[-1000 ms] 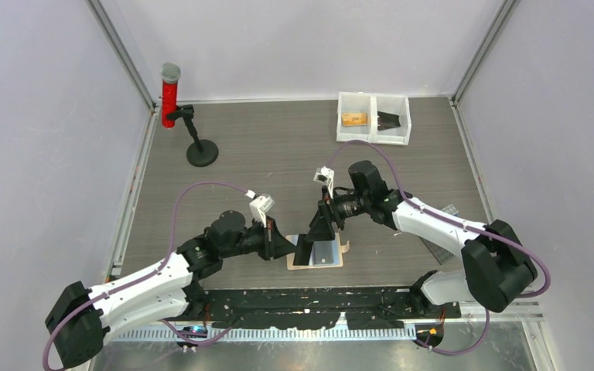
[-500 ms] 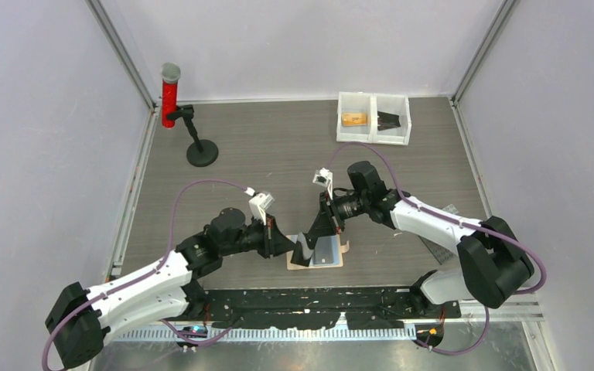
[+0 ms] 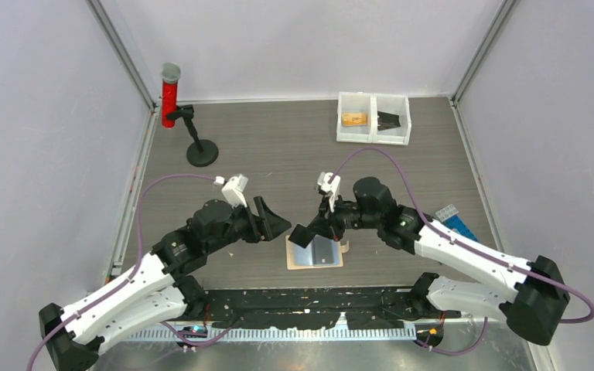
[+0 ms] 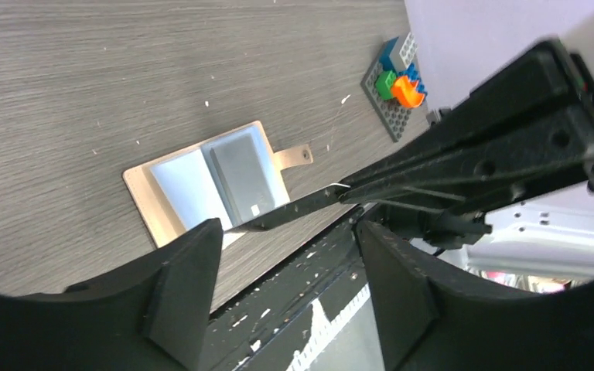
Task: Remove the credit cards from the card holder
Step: Remove the credit card from the card holder.
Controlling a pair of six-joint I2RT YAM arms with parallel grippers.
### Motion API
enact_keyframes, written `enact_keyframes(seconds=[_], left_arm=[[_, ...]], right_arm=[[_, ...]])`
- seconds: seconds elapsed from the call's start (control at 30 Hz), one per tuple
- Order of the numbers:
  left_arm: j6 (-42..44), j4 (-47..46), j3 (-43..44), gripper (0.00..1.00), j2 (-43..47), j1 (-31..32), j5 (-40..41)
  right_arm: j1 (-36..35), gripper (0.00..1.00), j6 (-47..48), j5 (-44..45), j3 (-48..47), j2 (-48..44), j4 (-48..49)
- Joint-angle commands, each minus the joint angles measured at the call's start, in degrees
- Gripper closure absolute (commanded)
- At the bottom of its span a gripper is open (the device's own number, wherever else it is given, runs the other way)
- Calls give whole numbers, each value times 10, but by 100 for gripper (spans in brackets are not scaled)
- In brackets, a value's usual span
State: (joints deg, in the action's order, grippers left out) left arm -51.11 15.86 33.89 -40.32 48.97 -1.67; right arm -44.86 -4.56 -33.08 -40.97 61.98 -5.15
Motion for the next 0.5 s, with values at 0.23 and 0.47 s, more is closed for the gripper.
enact_keyframes(seconds=[0.23,0.47], left_arm=[[-189,25,31,25,-8,-3,52],[-237,-76,-4,25,-14,-2,48]], right_arm=[[-213,95,123,495,32,-123,63],[-297,95,166,599,7,-88,29]])
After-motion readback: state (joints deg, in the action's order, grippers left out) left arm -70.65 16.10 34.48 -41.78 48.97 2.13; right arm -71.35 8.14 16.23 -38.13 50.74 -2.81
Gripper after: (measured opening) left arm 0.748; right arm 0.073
